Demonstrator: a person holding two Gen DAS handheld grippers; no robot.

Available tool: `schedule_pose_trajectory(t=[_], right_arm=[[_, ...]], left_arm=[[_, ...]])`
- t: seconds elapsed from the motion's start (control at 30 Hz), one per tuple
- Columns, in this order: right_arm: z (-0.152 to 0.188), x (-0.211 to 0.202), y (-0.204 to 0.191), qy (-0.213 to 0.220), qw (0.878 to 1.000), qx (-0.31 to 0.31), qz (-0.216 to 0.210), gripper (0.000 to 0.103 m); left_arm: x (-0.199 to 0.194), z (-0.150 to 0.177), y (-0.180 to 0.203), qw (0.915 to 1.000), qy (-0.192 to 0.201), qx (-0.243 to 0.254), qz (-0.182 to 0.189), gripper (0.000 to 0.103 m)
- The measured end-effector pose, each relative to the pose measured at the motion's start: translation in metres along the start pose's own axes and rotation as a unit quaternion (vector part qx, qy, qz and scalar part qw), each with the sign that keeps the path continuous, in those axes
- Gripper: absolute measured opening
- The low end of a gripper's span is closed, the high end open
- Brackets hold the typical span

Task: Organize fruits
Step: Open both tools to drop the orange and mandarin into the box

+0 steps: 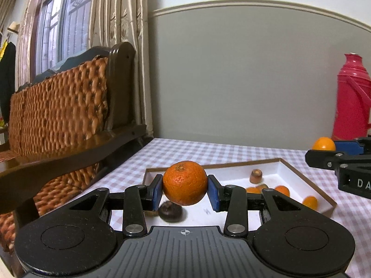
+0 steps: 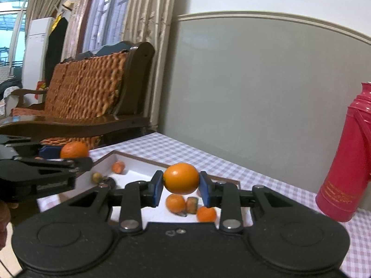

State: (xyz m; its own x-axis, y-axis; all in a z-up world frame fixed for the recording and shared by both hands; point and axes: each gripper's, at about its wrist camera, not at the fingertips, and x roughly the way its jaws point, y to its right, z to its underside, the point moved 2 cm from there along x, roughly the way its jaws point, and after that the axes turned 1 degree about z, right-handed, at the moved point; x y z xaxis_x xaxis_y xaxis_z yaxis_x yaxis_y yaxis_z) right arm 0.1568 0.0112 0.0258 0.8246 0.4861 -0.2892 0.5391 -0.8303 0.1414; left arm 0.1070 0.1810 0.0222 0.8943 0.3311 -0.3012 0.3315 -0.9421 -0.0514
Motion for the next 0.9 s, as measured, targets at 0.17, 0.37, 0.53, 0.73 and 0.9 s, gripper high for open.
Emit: schedule_pose_trajectory(t=[0.17, 0.37, 0.53, 0.73, 0.9], right_arm=[[-0.005, 0.029, 0.015, -0.003, 1.0, 0.013, 0.013, 0.024], [-0.006, 0.072, 0.036, -0.016, 0.999, 0.027, 0.028, 0.024], [0.007, 0.098, 0.05, -0.038, 0.998, 0.031, 0.035, 0.078], [0.02, 0.088, 0.052, -0.028, 0.998, 0.029, 0.044, 0.09], [0.018, 0.083, 0.054, -0.031, 0.998, 0.032, 0.04, 0.09]], left_arm=[[0.032, -0.009, -0.006, 0.9999, -0.002, -0.006, -0.01, 0.041], [0.067, -0.006, -0.003, 0.9997, -0.015, -0.011, -0.018, 0.041], [0.074, 0.0, 0.003, 0.9995, -0.004, -0.015, -0.028, 0.103], [0.068, 0.0, 0.01, 0.9998, 0.001, -0.006, -0.019, 0.103], [0.068, 0.0, 0.007, 0.9997, 0.0, -0.011, -0.022, 0.103]])
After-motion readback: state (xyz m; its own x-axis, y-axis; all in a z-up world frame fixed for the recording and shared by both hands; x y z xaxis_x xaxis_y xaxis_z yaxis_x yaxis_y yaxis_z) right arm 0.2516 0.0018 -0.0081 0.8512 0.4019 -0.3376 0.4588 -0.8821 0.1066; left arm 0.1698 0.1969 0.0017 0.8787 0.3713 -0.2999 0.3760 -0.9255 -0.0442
